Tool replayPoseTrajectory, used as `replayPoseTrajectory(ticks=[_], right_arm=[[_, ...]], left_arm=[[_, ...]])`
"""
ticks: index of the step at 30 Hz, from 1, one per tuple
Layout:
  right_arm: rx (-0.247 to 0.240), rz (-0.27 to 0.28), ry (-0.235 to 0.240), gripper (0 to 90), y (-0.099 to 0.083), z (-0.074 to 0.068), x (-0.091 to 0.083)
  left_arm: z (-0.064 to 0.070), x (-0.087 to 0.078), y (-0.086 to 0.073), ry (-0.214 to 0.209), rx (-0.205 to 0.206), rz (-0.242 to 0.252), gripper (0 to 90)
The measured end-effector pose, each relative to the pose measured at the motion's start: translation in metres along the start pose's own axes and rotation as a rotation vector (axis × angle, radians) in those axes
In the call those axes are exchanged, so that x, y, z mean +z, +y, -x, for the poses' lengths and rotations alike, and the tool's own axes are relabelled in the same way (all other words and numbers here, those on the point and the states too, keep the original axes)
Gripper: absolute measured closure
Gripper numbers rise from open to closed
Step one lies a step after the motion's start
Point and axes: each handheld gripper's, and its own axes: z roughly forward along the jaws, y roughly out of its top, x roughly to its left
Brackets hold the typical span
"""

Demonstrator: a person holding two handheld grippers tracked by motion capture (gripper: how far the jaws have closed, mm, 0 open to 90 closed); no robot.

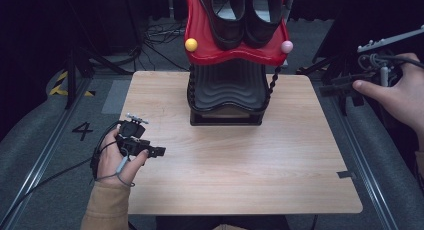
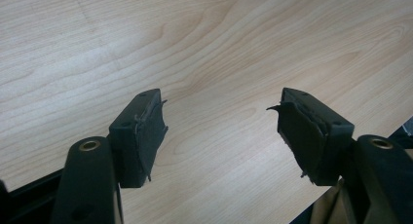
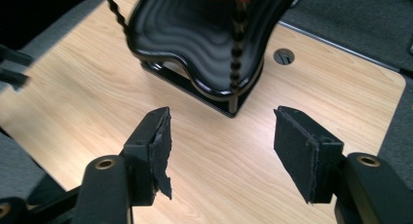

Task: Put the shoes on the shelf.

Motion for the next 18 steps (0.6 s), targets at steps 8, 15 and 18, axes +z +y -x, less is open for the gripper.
replayPoseTrajectory(ticks=[8, 15, 18], right_arm=[[-0.002, -0.018, 0.081, 37.5, -0.039, 0.016, 0.042], [-0.034, -0.060, 0.095, 36.4, -0.072, 0.020, 0.090], [-0.048, -0.059, 0.120, 35.3, -0.082, 0.020, 0.105]], left_arm=[[-0.001, -0.002, -0.008, 0.016, -0.007, 0.017, 34.7], [-0.003, -0.003, -0.015, 0.033, -0.013, 0.021, 34.8], [-0.003, -0.003, -0.017, 0.037, -0.017, 0.024, 34.8]])
